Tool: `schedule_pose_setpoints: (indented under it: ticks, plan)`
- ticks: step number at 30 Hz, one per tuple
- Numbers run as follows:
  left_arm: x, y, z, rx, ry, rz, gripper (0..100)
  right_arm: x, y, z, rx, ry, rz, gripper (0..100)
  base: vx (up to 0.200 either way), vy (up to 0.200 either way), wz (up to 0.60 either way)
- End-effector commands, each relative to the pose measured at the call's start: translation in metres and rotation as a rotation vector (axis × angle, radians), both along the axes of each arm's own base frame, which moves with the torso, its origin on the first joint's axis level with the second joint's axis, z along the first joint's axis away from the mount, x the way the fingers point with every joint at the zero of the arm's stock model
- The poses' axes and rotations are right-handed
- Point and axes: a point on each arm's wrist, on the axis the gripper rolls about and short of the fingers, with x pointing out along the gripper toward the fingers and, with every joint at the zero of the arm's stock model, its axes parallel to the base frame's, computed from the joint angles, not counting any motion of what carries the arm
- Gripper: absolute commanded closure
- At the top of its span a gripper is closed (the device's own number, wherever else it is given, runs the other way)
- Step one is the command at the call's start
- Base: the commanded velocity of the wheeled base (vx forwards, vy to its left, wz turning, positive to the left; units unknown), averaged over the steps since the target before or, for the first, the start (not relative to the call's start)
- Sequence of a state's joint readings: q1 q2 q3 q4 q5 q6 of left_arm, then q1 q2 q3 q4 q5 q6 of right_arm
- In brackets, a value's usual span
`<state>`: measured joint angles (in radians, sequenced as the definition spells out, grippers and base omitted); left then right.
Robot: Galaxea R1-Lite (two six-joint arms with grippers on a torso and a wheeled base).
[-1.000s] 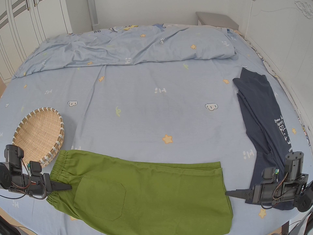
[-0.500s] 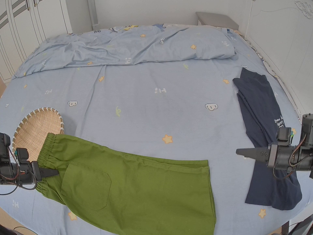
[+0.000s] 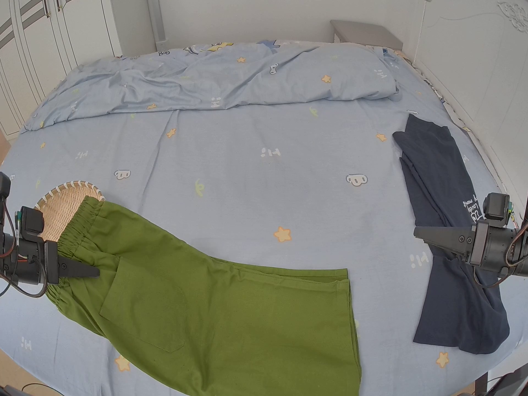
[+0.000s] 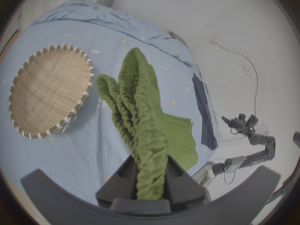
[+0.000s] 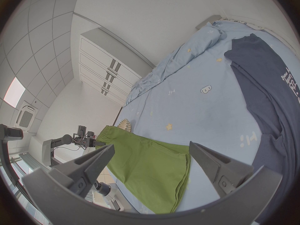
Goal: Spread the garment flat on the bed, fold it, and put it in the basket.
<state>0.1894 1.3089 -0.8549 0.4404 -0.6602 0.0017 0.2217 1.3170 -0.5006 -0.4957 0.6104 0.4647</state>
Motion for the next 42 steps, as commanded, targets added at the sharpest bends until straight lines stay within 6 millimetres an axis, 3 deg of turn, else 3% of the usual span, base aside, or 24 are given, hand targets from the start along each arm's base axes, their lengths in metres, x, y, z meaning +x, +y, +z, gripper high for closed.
schedule_pose_setpoints:
  ticks: [1, 6, 7, 13, 22, 31, 42]
  plan:
    - [-0.003, -0.034, 0.015, 0.086, -0.043, -0.146, 100, -0.005, -0.002, 0.005, 0.002, -0.018, -0.005, 0, 0.0, 0.0, 0.0]
    - [-0.003, -0.056, 0.017, 0.134, -0.052, -0.21, 100, -0.005, -0.002, 0.005, 0.002, -0.018, -0.006, 0, 0.0, 0.0, 0.0]
    - [-0.004, -0.069, 0.024, 0.128, -0.063, -0.245, 100, -0.004, -0.002, 0.004, 0.001, -0.013, -0.006, 0, 0.0, 0.0, 0.0]
    - [-0.01, -0.108, 0.034, 0.104, -0.061, -0.35, 100, -0.003, -0.002, 0.001, -0.008, -0.01, -0.004, 0, 0.0, 0.0, 0.0]
    - [-0.003, -0.176, 0.021, 0.179, -0.036, -0.447, 100, -0.004, -0.002, 0.001, -0.008, -0.007, -0.002, 0, 0.0, 0.0, 0.0]
    - [-0.006, -0.211, 0.004, 0.179, -0.026, -0.544, 100, -0.003, -0.002, 0.0, -0.01, -0.004, -0.003, 0, 0.0, 0.0, 0.0]
    - [-0.016, -0.23, -0.006, 0.186, -0.022, -0.617, 100, -0.003, -0.001, -0.001, -0.012, -0.001, -0.001, 0, 0.0, 0.0, 0.0]
